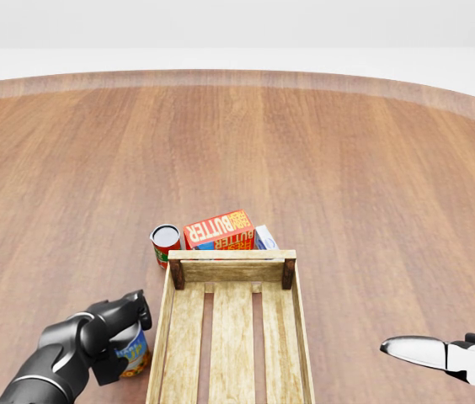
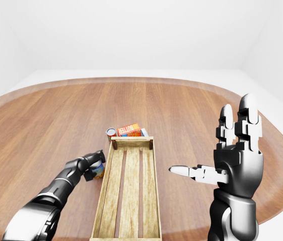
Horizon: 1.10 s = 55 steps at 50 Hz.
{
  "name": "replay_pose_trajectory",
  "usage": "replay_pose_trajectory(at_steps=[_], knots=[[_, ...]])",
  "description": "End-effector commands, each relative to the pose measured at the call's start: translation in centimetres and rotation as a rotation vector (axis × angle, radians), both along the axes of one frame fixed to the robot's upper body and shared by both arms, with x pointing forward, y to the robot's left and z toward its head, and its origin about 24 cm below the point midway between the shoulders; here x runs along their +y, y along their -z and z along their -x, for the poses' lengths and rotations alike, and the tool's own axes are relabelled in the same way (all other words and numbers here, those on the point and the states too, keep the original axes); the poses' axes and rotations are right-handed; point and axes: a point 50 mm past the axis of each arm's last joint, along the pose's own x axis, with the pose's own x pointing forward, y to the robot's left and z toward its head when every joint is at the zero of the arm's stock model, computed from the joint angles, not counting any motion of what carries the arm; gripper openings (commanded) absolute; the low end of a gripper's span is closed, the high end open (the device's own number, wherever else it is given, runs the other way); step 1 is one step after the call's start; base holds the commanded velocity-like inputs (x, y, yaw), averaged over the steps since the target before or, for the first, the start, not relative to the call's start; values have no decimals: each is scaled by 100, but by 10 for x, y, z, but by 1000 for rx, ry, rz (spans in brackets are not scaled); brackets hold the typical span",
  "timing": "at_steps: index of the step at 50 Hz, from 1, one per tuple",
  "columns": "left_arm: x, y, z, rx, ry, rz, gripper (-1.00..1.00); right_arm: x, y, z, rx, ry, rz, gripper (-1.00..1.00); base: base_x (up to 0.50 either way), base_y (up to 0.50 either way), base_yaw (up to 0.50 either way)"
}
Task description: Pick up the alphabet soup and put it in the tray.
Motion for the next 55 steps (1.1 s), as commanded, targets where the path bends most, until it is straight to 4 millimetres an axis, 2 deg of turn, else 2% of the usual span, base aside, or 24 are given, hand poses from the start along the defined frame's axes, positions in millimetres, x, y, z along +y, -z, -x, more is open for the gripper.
replay_pose_trajectory(at_steps=[1,9,14,15,19,23,27,30,33,38,40,44,48,55], knots=[[11,-12,0,-61,-13,5,-100,0,0,0,-1,-1,-2,100,0,0,0],[44,-35,1,-120,-64,-24,-100,1,-1,1,-5,-4,-3,100,0,0,0],[64,-65,-3,-195,-99,-39,-100,1,0,0,-3,-7,-4,100,0,0,0],[66,-76,-3,-217,-94,-19,-100,1,0,-1,0,-7,-4,100,0,0,0],[68,-97,3,-264,-66,-27,-100,2,1,-2,2,-13,-6,100,0,0,0],[64,-128,7,-376,-39,-14,-100,3,2,-4,8,-16,-8,100,0,0,0],[56,-178,21,-609,5,-57,-100,3,2,-3,6,-19,-10,100,0,0,0],[46,-205,30,-743,35,-57,-100,4,2,-3,6,-20,-9,100,0,0,0],[30,-232,53,-901,89,-46,-100,3,0,-2,0,-18,-9,100,0,0,0],[9,-266,76,-1099,147,-27,-100,5,0,-3,-2,-25,-11,100,0,0,0],[4,-271,85,-1138,166,-28,-100,5,-1,-2,-6,-26,-11,100,0,0,0],[-10,-274,85,-1164,191,-5,-100,5,-1,-2,-9,-24,-18,100,0,0,0],[-22,-261,78,-1103,209,20,-100,5,-2,-1,-13,-27,-17,100,0,0,0],[-65,-232,75,-980,281,115,-100,5,-3,0,-21,-24,-16,100,0,0,0]])
